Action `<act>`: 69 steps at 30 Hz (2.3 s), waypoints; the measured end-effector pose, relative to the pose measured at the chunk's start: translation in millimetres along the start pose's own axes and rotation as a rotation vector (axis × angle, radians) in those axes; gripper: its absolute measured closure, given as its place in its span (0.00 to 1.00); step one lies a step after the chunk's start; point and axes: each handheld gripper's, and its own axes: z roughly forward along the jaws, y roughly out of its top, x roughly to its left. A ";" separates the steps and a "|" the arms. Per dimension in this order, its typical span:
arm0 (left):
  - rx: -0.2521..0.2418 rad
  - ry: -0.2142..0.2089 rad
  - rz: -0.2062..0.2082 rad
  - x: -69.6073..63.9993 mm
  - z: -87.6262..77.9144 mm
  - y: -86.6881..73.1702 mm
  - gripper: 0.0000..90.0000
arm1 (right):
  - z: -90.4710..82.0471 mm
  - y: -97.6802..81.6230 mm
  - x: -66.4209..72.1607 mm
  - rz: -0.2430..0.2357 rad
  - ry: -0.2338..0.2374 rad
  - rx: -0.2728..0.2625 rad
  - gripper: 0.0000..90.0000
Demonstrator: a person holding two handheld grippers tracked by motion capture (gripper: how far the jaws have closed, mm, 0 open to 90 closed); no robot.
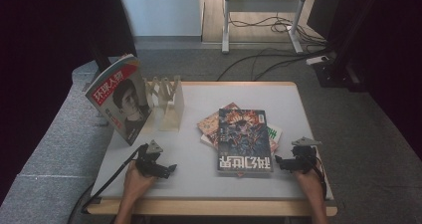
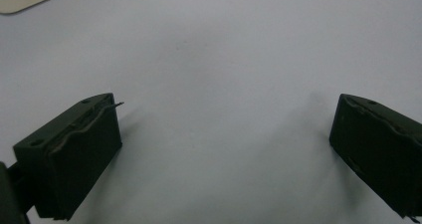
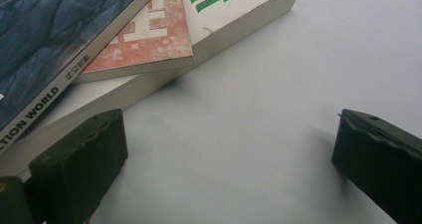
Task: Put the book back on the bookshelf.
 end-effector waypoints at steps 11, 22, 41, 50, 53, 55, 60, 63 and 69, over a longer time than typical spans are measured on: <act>-0.005 0.002 0.002 -0.4 0.1 -1.0 0.00 | -0.1 0.2 -0.3 0.002 0.003 0.002 0.00; -0.004 0.000 0.000 -0.3 -0.1 -1.0 0.00 | -1.2 0.1 0.9 -0.010 0.005 -0.004 0.03; -0.003 0.002 0.001 -0.4 -0.1 -1.1 0.00 | -16.7 22.3 16.0 -0.006 0.052 -0.069 0.02; -0.003 0.002 0.001 -0.4 -0.2 -1.1 0.00 | -14.6 37.2 32.5 -0.033 0.098 -0.084 0.01; -0.004 0.001 0.001 -0.4 -0.1 -1.1 0.00 | -10.2 40.9 39.4 -0.046 0.113 -0.075 0.01; -0.004 0.001 0.001 -0.4 -0.1 -1.1 0.00 | -7.4 43.5 42.4 -0.050 0.122 -0.071 0.01; -0.003 0.002 0.001 -0.4 -0.2 -1.1 0.00 | 1.4 51.7 46.3 -0.070 0.132 -0.066 0.01; -0.003 0.002 0.000 -0.4 -0.1 -1.1 0.00 | 7.9 56.2 48.1 -0.081 0.129 -0.059 0.01; -0.004 0.001 0.000 -0.4 -0.1 -1.1 0.00 | 20.9 65.1 46.1 -0.075 0.139 -0.055 0.01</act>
